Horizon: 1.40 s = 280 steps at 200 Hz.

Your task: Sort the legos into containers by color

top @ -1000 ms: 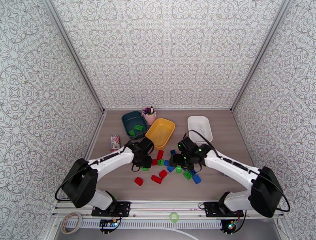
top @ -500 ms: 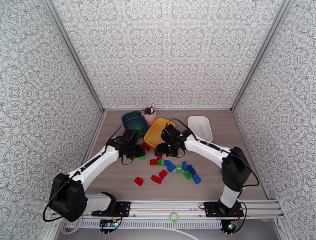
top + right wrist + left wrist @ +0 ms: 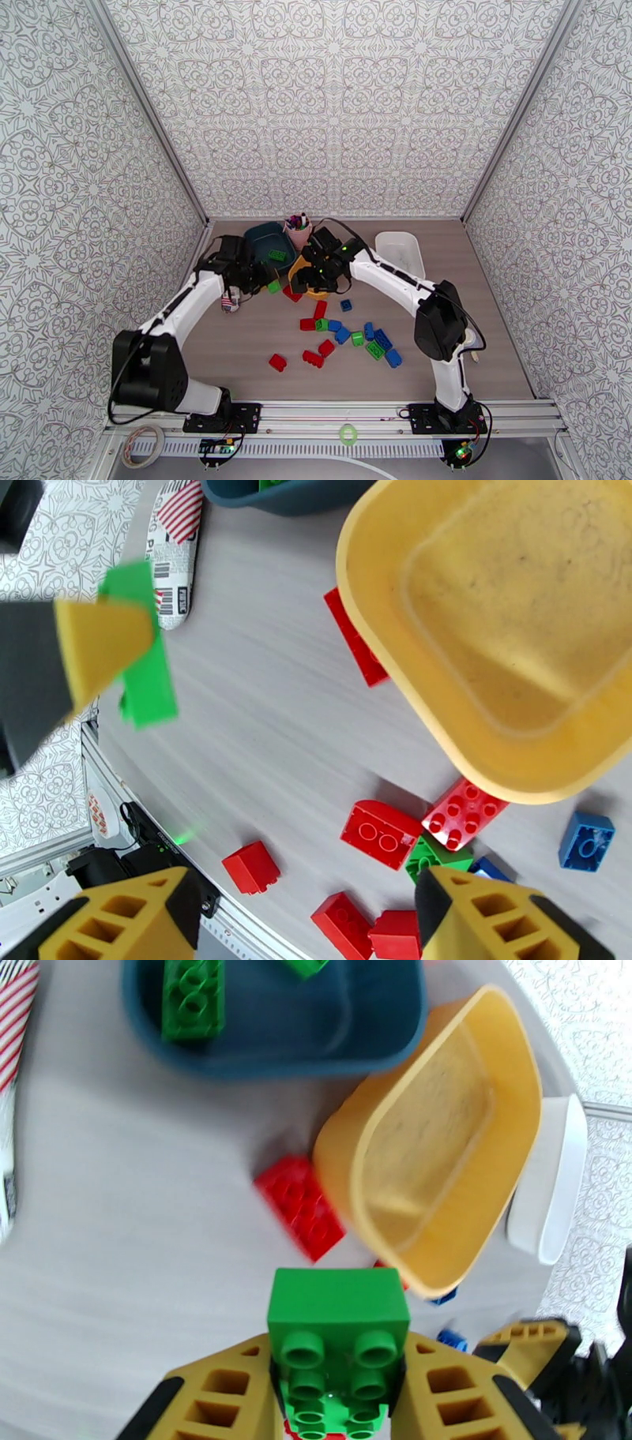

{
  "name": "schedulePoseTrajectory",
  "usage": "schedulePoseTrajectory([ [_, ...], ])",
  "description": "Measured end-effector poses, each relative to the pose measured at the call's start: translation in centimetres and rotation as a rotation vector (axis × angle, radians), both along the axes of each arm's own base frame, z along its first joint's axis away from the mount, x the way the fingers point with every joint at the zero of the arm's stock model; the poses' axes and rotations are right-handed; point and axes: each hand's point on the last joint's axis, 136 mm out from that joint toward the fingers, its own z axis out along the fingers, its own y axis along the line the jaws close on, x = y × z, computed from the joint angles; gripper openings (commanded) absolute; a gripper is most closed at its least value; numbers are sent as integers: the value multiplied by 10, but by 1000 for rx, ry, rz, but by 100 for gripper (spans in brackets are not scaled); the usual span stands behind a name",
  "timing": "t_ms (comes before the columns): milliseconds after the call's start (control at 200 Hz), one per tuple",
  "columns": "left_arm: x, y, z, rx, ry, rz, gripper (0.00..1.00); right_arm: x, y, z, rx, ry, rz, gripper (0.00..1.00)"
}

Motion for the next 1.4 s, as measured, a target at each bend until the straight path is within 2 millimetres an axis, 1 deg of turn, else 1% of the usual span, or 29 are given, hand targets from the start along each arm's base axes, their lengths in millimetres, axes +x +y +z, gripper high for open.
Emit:
schedulePoseTrajectory([
  [165, 39, 0, 7, 3, -27, -4, 21, 21, -23, -2, -19, 2, -60, 76],
  [275, 66, 2, 7, 8, -35, 4, 21, 32, -40, -1, -36, -2, -102, 76],
  [395, 94, 11, 5, 20, -36, 22, 22, 35, -55, 2, -52, -10, -132, 76],
  [440, 104, 16, 4, 30, -37, 31, 29, 33, -60, 5, -59, -14, -139, 76],
  [510, 118, 22, 3, 44, -40, 41, 45, 28, -66, 9, -64, -19, -144, 76],
  [575, 127, 27, 1, 54, -39, 46, 63, 23, -71, 11, -70, -22, -147, 76],
  [595, 130, 27, 1, 55, -39, 48, 67, 22, -72, 11, -72, -21, -147, 76],
  [665, 132, 30, -1, 72, -34, 47, 73, 16, -79, 8, -88, -17, -152, 75],
  [800, 129, 30, 1, 92, -29, 39, 74, 1, -94, -6, -133, 7, -162, 71],
  [865, 123, 28, 4, 111, -37, 34, 74, -10, -104, -15, -156, 27, -168, 68],
  [910, 115, 27, 7, 124, -38, 28, 74, -19, -111, -20, -172, 43, -174, 67],
  [1005, 86, 14, 16, 149, -55, -1, 76, -36, -126, -29, -199, 67, -190, 66],
  [1100, 50, -13, 28, 182, -88, -60, 80, -58, -143, -37, -217, 91, -206, 66],
  [1155, 25, -37, 34, 187, -116, -109, 82, -71, -152, -40, -224, 100, -214, 66],
  [1220, -5, -64, 36, 189, -138, -166, 84, -86, -160, -44, -232, 110, -222, 66],
  [1255, -21, -78, 35, 189, -144, -198, 85, -95, -163, -47, -236, 117, -220, 67],
  [1321, -44, -95, 29, 187, -141, -234, 90, -116, -166, -52, -243, 131, -208, 68],
  [1361, -55, -102, 25, 191, -138, -242, 94, -129, -168, -55, -247, 140, -199, 69],
  [1381, -60, -105, 22, 194, -134, -243, 99, -136, -168, -58, -249, 143, -190, 69],
  [1401, -65, -108, 20, 199, -132, -246, 99, -143, -169, -60, -252, 150, -189, 70],
])
